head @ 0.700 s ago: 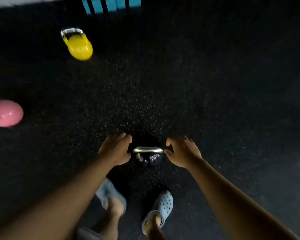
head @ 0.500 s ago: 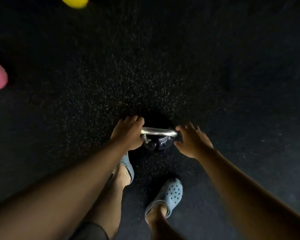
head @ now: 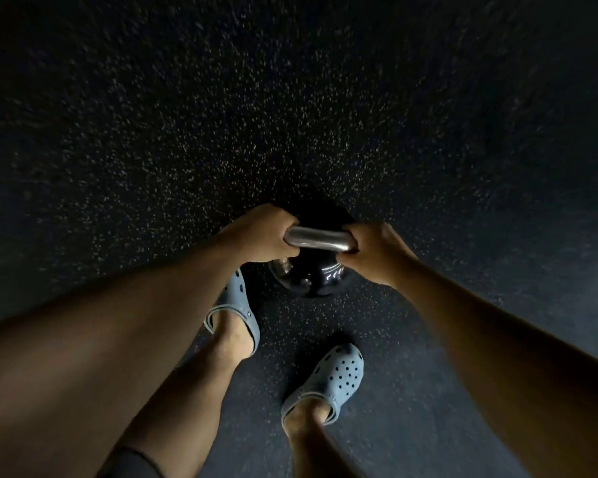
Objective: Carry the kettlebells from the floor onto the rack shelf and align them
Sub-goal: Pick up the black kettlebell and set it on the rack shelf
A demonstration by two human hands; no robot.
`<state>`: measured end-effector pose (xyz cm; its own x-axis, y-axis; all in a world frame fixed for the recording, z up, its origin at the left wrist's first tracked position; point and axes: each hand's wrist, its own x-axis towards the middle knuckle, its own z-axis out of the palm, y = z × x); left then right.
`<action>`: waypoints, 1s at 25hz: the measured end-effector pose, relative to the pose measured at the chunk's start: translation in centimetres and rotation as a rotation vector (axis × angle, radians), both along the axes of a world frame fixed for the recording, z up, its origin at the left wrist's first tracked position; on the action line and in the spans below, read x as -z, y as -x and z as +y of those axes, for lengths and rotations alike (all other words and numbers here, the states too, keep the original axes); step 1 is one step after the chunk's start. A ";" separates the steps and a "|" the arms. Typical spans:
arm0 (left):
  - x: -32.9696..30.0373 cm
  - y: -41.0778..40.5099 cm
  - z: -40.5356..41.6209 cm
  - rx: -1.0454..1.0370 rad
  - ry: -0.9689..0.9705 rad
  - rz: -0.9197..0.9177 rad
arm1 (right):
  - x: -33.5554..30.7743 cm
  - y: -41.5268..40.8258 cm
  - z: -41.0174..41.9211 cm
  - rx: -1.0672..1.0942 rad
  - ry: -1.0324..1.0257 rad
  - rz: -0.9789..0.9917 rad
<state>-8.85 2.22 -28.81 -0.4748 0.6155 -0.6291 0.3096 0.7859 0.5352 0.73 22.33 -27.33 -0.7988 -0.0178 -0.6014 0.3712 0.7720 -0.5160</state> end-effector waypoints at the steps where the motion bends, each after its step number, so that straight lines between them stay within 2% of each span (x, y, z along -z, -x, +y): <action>1: -1.4 1.4 0.1 -0.009 -0.020 -0.007 | -1.5 1.6 0.2 0.008 0.000 -0.010; 7: -11.3 13.8 1.4 -0.103 -0.147 -0.036 | -12.6 14.9 1.5 0.059 -0.058 0.054; 11: -18.6 25.6 3.1 -0.126 -0.220 0.057 | -19.6 26.5 3.2 0.078 -0.093 0.174; 18: -28.4 51.1 8.2 -0.159 -0.251 0.365 | -28.5 52.7 8.4 0.030 -0.048 0.428; 25: -34.2 74.9 10.9 -0.282 -0.298 0.624 | -35.3 78.9 11.7 -0.090 -0.076 0.606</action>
